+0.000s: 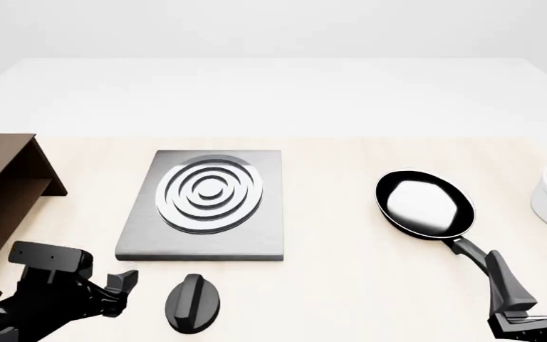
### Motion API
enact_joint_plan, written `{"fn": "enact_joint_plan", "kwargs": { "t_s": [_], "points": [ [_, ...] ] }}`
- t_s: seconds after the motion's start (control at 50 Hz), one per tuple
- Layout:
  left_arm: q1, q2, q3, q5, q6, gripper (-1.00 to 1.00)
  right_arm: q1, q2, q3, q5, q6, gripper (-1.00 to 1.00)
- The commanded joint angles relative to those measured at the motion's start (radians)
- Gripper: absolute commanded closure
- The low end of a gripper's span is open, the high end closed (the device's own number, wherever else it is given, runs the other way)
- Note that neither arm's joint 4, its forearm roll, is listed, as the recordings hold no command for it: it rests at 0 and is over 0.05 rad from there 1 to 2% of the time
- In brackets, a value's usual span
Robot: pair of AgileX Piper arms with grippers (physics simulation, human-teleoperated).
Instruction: Turn on the stove and put the frying pan on it.
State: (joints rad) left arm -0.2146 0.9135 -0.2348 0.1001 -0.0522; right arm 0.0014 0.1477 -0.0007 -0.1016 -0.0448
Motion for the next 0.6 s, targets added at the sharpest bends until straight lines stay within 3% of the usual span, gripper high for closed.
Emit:
{"fn": "enact_joint_plan", "kwargs": {
  "t_s": [0.02,0.1,0.22,0.26,0.36,0.46,0.48,0.5,0.54,0.6],
  "points": [
    [-0.066,0.037,0.044,-0.038,-0.028,-1.0,-0.003,-0.006,0.0,0.006,-0.001,-1.0],
    [-0.123,0.099,0.056,-0.094,-0.097,-1.0,-0.003,0.018,0.0,-0.014,-0.005,-1.0],
    [-0.131,0.192,0.072,-0.185,-0.106,-1.0,-0.004,0.033,0.0,-0.028,-0.007,-1.0],
    [-0.162,0.236,0.079,-0.224,-0.152,-1.0,-0.004,0.041,0.0,-0.035,-0.007,-1.0],
    [-0.155,0.25,0.082,-0.242,-0.165,-1.0,-0.007,0.044,0.0,-0.036,-0.009,-1.0],
    [-0.202,0.245,0.087,-0.243,-0.235,-1.0,-0.008,0.064,0.0,-0.053,-0.014,-1.0],
    [-0.228,0.247,0.09,-0.25,-0.262,-1.0,-0.008,0.068,0.0,-0.056,-0.015,-1.0],
    [-0.294,0.261,0.107,-0.278,-0.353,-1.0,-0.008,0.086,0.0,-0.073,-0.017,-1.0],
    [-0.313,0.254,0.11,-0.28,-0.378,-1.0,-0.008,0.098,0.0,-0.084,-0.018,-1.0],
    [-0.395,0.239,0.13,-0.304,-0.489,-1.0,-0.008,0.108,0.0,-0.093,-0.02,-1.0]
  ]
}}
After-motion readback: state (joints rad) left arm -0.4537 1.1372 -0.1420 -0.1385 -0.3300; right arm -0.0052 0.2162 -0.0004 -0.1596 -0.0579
